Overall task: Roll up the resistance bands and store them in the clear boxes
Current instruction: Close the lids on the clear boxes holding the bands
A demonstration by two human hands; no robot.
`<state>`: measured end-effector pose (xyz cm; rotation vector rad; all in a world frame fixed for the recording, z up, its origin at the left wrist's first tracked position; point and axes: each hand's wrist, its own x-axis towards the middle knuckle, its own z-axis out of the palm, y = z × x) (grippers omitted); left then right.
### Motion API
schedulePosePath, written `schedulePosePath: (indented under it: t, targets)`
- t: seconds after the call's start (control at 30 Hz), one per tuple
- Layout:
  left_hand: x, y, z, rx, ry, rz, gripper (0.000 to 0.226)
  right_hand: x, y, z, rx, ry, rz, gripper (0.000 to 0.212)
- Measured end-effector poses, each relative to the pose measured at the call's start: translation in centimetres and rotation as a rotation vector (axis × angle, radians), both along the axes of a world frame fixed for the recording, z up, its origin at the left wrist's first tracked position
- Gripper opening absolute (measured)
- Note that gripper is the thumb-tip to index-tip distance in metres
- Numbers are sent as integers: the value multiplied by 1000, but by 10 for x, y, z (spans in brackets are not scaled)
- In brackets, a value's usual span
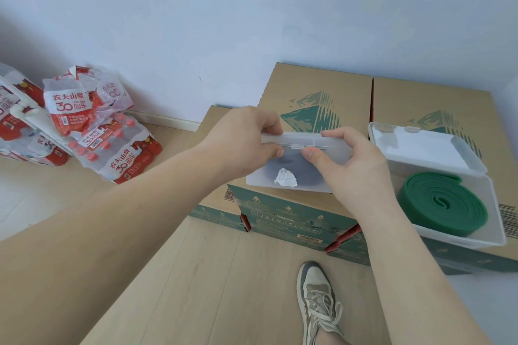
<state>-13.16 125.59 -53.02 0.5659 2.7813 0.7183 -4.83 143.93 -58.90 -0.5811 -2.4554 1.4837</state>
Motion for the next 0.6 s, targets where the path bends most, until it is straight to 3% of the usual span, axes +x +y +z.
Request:
schedulePosePath:
  t: [0.33,0.5,0.6]
  targets:
    - [9,-17,-23,212,108,205,37,-3,0,-2,4,10,-3,27]
    - [8,-26,-14,309,-113,246,25,-3,0,-2,-23,8,0,25]
    - [4,-29,-11,315,-132,235,25,-3,0,-2,-29,5,2,26]
